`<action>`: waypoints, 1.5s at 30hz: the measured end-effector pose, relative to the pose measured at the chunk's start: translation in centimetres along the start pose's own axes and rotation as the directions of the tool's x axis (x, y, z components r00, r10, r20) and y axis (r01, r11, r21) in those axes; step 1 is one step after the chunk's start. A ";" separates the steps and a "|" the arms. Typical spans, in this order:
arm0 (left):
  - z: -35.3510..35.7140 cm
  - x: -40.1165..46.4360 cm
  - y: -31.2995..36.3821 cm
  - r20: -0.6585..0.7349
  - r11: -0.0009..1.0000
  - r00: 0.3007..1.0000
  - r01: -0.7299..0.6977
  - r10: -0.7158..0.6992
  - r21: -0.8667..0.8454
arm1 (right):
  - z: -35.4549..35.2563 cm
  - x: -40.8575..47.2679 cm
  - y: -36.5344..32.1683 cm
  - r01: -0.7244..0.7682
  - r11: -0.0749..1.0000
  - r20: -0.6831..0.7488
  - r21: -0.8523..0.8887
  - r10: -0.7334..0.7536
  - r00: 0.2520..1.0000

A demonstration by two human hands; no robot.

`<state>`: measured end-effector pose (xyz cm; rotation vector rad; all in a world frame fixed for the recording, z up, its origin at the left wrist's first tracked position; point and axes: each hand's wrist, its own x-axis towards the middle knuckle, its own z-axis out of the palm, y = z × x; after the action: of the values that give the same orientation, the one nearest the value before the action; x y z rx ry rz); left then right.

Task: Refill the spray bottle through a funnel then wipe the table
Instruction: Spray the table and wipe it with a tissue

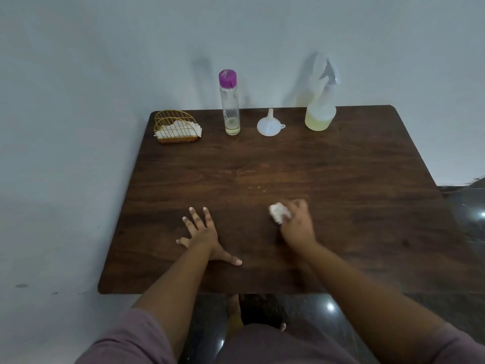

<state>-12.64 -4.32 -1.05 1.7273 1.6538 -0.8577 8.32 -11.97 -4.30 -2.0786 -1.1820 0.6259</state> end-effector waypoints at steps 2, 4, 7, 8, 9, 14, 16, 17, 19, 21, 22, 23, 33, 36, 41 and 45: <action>1.0 -0.4 -1.3 -0.054 0.997 0.996 -0.075 0.076 0.013 | -2.0 2.3 1.8 -0.156 0.983 -0.013 -0.096 0.156 0.988; 1.9 -0.7 -2.2 -0.080 0.991 0.988 -0.126 0.129 0.043 | -1.9 2.9 2.1 -0.170 0.962 -0.004 -0.212 0.173 0.985; 2.2 -0.9 -2.9 -0.058 0.978 0.981 -0.178 0.185 0.105 | 1.4 0.6 0.3 -0.025 0.952 0.078 -0.305 0.051 0.996; 2.2 -0.9 -3.2 -0.049 0.974 0.979 -0.190 0.197 0.123 | 2.8 -0.6 -0.5 0.081 0.955 0.160 -0.286 -0.035 0.987; 2.2 -0.9 -3.4 -0.041 0.969 0.978 -0.198 0.206 0.145 | 4.1 -2.0 -1.3 0.205 0.945 0.270 -0.253 -0.135 0.953; 2.2 -1.0 -3.6 -0.018 0.956 0.978 -0.198 0.206 0.217 | 5.3 -7.3 -2.9 0.703 0.710 0.732 -0.052 -0.452 0.510; 2.3 -0.9 -3.3 -0.016 0.956 0.982 -0.181 0.189 0.229 | 3.5 -6.4 -1.4 0.659 0.750 0.712 -0.044 -0.439 0.547; 2.3 -0.8 -3.3 -0.014 0.958 0.984 -0.172 0.180 0.231 | 2.5 -5.4 -0.2 0.586 0.806 0.645 -0.083 -0.405 0.648; 2.3 -0.7 -3.1 -0.012 0.960 0.986 -0.159 0.166 0.232 | -0.3 -2.8 1.8 0.300 0.933 0.385 -0.200 -0.207 0.900; 2.2 -0.6 -3.2 -0.010 0.960 0.987 -0.155 0.162 0.235 | -2.8 -0.3 4.1 -0.049 0.947 0.098 -0.319 0.084 0.992; 2.2 -0.5 -3.3 -0.015 0.959 0.987 -0.155 0.163 0.238 | -3.6 0.6 4.7 -0.192 0.902 0.035 -0.387 0.222 0.974; 2.2 -0.5 -3.3 -0.020 0.957 0.986 -0.157 0.167 0.245 | -3.6 1.5 5.3 -0.263 0.874 -0.011 -0.409 0.284 0.959; -0.1 2.3 -3.1 -0.341 0.956 0.897 -0.229 0.281 0.186 | 7.8 -1.3 -6.1 0.687 0.672 0.694 -0.277 -0.354 0.627; -2.1 3.5 -2.1 -0.317 0.959 0.907 -0.241 0.277 0.149 | 5.5 4.1 -5.3 0.356 0.828 0.434 -0.433 -0.155 0.888; -4.5 5.6 -0.3 -0.269 0.952 0.913 -0.297 0.306 0.075 | 0.2 9.9 1.0 -0.287 0.855 0.074 -0.433 0.351 0.934; -6.3 7.5 0.9 -0.372 0.907 0.852 -0.417 0.367 -0.059 | 3.6 6.7 -1.9 -0.084 0.885 0.103 -0.458 0.147 0.984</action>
<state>-11.25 5.18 -3.08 2.1087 1.4443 -0.2403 7.97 -4.32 -5.83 -2.5475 -1.3916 0.5944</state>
